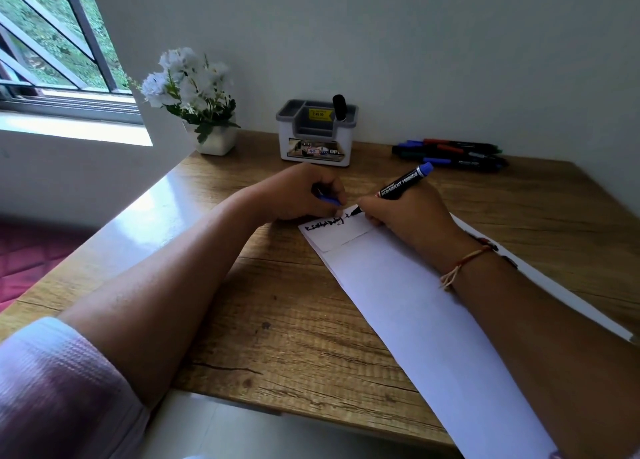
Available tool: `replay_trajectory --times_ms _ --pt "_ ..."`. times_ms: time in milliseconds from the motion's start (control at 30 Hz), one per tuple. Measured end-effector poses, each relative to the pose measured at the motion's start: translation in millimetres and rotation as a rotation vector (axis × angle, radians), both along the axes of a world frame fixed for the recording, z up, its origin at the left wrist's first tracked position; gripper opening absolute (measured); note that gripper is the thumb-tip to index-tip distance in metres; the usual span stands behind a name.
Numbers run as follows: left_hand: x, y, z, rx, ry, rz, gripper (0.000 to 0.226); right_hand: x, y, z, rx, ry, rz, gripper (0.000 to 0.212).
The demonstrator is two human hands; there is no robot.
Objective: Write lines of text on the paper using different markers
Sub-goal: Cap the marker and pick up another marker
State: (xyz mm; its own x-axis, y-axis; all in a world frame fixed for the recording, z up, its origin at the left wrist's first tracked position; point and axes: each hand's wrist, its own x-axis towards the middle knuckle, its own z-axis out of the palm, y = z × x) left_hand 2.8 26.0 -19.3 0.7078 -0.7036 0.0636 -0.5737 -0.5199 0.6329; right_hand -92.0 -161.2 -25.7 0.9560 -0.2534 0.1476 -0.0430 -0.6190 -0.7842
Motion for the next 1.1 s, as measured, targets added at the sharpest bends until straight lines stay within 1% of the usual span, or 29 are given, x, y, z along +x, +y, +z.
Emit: replay_trajectory --times_ms 100,233,400,633,800,900,1033,1100 --pt "-0.7 -0.3 0.5 -0.002 0.006 0.000 0.018 -0.4 0.9 0.8 0.005 0.000 -0.005 0.028" --pt "-0.9 0.3 0.6 -0.001 0.000 -0.002 0.018 -2.5 1.7 1.3 0.026 0.003 0.010 0.020" --pt "-0.6 -0.4 0.3 0.000 -0.003 -0.001 0.020 -0.4 0.0 -0.4 0.002 -0.002 -0.036 0.024" --pt "-0.2 -0.4 0.5 0.010 -0.006 -0.002 0.019 2.3 -0.9 -0.9 -0.023 0.011 -0.059 0.025" --pt "0.5 -0.9 0.4 0.011 0.005 -0.010 0.019 2.4 -0.5 0.1 -0.020 0.039 -0.059 0.022" --pt "0.8 -1.0 -0.1 0.006 0.012 -0.003 0.019 0.5 0.1 2.2 0.016 0.045 -0.063 0.019" --pt "0.4 -1.0 -0.9 0.005 0.004 0.001 0.019 -2.0 2.0 3.8 0.031 0.048 -0.017 0.023" --pt "0.8 -0.8 -1.0 0.004 0.002 0.002 0.019 -0.1 1.9 3.1 0.013 0.057 -0.033 0.023"
